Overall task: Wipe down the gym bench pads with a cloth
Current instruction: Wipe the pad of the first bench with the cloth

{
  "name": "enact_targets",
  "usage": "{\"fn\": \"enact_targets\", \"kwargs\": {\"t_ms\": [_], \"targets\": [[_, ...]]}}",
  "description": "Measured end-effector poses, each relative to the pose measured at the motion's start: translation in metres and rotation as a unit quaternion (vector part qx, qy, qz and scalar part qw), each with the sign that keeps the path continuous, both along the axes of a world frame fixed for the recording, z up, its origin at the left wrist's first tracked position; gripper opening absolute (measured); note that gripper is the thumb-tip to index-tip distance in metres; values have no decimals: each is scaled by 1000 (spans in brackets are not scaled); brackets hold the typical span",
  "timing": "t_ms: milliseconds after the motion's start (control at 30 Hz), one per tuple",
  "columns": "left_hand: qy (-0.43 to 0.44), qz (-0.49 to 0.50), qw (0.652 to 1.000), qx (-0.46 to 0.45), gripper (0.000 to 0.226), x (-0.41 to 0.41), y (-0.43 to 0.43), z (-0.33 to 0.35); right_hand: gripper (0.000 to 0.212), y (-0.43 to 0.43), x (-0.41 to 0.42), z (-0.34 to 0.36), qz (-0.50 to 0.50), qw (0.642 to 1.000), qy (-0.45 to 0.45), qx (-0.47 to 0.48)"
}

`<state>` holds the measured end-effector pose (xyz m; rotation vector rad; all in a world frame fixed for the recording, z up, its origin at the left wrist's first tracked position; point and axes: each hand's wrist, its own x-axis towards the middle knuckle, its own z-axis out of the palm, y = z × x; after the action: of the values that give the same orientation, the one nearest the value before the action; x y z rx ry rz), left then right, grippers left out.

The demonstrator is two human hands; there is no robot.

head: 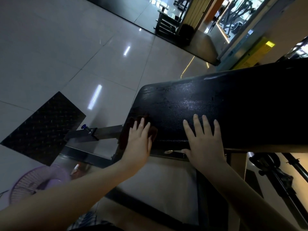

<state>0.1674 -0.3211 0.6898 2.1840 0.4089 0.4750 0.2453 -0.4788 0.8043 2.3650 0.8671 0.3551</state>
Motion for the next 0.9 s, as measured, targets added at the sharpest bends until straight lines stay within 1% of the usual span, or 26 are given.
{"fn": "enact_targets", "kwargs": {"t_ms": [100, 200, 233, 300, 400, 467, 600, 767, 833, 867, 900], "targets": [[0, 4, 1000, -19, 50, 11, -12, 16, 98, 4, -3, 3, -9, 999, 7, -35], [-17, -46, 999, -18, 50, 18, -26, 34, 98, 8, -5, 4, -14, 999, 15, -39], [-29, -67, 997, -12, 56, 19, -30, 40, 98, 9, -6, 4, -14, 999, 14, -37], [-46, -101, 993, 28, 69, 17, -32, 45, 97, 9, -6, 5, -16, 999, 22, -38], [-34, -137, 983, 116, 58, 13, -18, 36, 97, 10, -7, 9, -20, 998, 40, -37], [-37, -149, 975, 157, 58, 12, -8, 25, 95, 10, -7, 11, -23, 997, 60, -36], [-24, -150, 969, 193, 60, 7, 8, 3, 94, 7, -3, 11, -9, 996, 85, -6], [14, -89, 982, 169, 59, -11, 31, -17, 93, 5, -4, 9, -2, 997, 78, -14], [26, -71, 985, 158, 54, -16, 38, -16, 93, 4, -3, 8, 0, 997, 75, -15], [25, -60, 987, 144, 50, -17, 37, -14, 93, 4, -3, 8, -1, 997, 75, -15], [28, -49, 992, 111, 49, -18, 33, -9, 94, 4, -3, 8, -1, 997, 76, -13]]}}
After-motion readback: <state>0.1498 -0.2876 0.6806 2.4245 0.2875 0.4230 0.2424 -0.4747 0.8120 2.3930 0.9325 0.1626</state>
